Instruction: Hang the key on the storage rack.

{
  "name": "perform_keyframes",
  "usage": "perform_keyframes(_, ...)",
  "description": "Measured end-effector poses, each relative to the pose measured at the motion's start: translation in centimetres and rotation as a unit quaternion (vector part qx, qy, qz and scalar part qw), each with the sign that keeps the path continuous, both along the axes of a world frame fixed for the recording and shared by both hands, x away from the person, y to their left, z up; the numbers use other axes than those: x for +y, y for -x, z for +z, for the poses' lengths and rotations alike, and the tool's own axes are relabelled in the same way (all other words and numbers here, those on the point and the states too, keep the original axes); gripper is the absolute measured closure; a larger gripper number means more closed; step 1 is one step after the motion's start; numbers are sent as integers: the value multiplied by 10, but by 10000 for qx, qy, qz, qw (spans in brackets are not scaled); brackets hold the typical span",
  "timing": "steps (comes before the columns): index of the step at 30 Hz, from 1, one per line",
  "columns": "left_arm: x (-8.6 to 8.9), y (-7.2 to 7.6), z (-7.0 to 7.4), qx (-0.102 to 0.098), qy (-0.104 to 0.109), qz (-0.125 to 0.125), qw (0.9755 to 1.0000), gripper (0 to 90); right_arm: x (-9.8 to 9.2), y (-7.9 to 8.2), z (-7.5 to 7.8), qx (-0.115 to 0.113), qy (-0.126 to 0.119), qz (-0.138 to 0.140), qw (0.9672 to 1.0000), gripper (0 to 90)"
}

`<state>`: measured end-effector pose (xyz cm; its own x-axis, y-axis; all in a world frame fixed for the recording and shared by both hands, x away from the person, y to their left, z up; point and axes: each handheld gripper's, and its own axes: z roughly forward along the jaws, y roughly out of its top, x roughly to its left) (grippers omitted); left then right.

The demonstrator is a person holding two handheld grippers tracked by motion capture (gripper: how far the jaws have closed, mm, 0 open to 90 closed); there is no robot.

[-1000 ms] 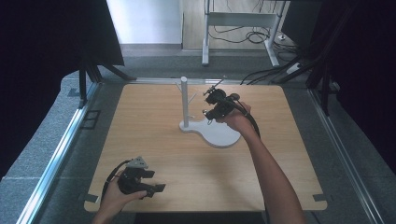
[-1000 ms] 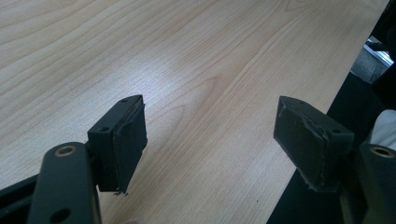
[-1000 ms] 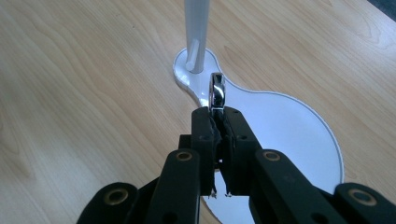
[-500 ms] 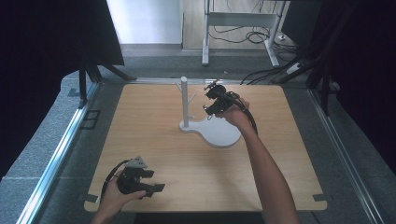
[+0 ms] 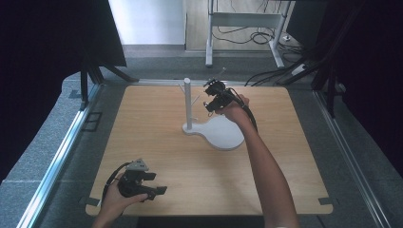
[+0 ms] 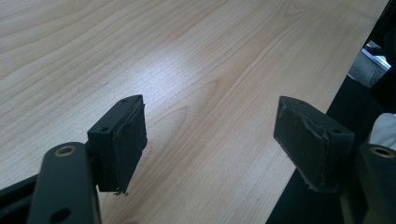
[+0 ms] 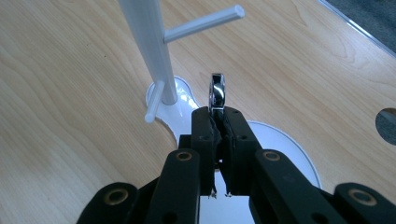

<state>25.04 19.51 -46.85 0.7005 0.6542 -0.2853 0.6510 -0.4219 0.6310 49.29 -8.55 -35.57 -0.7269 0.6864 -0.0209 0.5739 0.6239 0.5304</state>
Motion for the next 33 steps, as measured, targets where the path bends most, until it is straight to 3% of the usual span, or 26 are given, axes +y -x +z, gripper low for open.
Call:
perform_keyframes(13, 4, 1, 4, -39, 64, 49, 10000, 260, 17, -8, -6, 43, 121, -25, 9999, 839)
perform_keyframes(26, 4, 1, 4, -46, 53, 20, 10000, 261, 19, -22, 0, -69, 52, -192, 9998, 839)
perform_keyframes(33, 5, 1, 4, -49, 64, 27, 10000, 261, 20, -29, 1, -64, 141, -260, 9995, 839)
